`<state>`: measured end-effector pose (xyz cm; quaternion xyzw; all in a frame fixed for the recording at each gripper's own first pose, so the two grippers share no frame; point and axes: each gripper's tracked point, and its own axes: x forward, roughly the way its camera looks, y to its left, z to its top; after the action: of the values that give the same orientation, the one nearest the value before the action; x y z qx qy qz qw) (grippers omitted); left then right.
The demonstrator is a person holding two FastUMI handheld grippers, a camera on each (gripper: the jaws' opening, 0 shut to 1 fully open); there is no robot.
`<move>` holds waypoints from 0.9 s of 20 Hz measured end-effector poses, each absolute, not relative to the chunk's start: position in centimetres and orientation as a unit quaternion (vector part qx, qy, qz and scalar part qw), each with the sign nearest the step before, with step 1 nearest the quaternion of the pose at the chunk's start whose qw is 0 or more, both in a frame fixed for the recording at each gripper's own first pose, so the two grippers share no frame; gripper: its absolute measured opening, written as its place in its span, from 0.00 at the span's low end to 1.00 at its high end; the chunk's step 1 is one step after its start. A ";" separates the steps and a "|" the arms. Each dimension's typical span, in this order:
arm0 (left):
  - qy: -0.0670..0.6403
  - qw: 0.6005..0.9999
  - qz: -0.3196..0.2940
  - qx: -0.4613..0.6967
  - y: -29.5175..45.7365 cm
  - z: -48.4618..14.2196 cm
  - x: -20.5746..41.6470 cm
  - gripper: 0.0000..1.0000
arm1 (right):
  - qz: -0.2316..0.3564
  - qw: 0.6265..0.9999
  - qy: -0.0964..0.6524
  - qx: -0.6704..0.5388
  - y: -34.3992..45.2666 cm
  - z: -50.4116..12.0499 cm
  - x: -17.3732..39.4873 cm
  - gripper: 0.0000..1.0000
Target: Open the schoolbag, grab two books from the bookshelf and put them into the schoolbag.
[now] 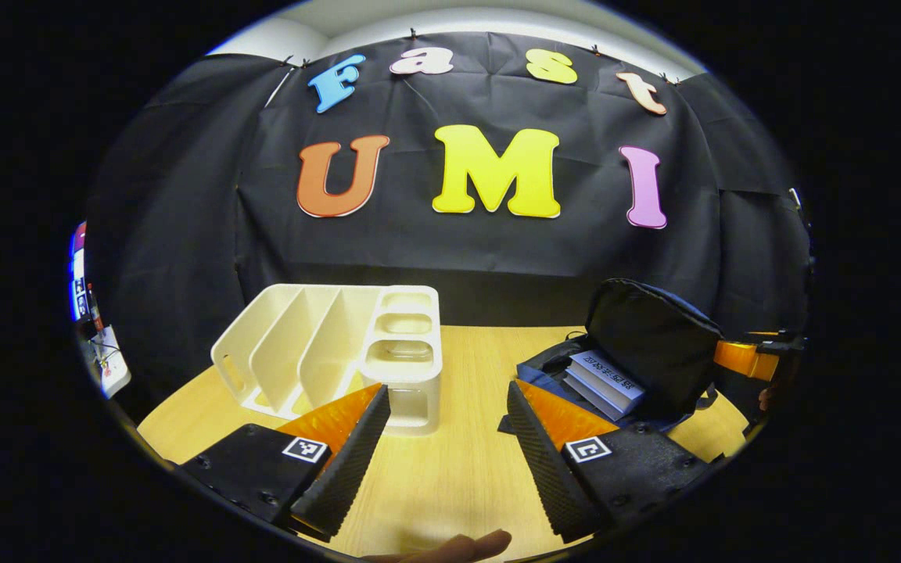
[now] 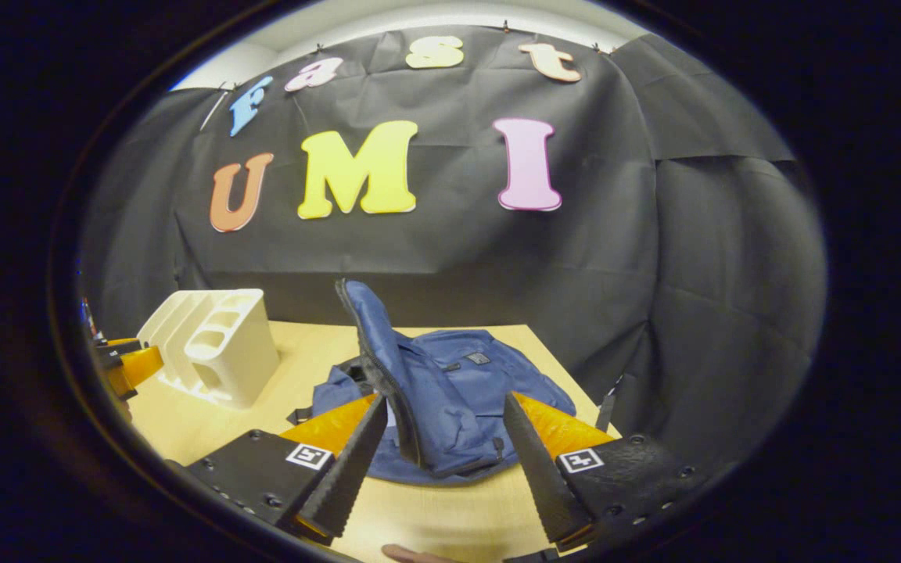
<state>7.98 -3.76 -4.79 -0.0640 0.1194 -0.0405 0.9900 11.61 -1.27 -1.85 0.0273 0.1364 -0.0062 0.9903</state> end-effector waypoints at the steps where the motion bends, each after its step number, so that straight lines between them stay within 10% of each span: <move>1: 0.114 0.991 -0.036 -0.061 -3.0 -4.5 7.0 0.95 | -0.006 0.992 0.124 0.026 -1.2 -1.3 10.3 0.86; 4: 0.097 0.993 -0.032 -0.060 -1.6 -3.8 3.4 0.97 | -0.014 0.995 0.094 0.031 -1.8 -0.3 6.2 0.99; 18: 0.057 0.996 -0.059 -0.032 -0.6 -2.0 -4.5 0.97 | -0.030 0.999 0.035 0.022 -3.2 -0.4 -5.9 0.94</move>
<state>-4.45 -0.64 -1.98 -0.0316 0.0573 -0.0590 0.9961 -5.88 -3.16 -0.42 0.0223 0.0355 -0.0304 0.9987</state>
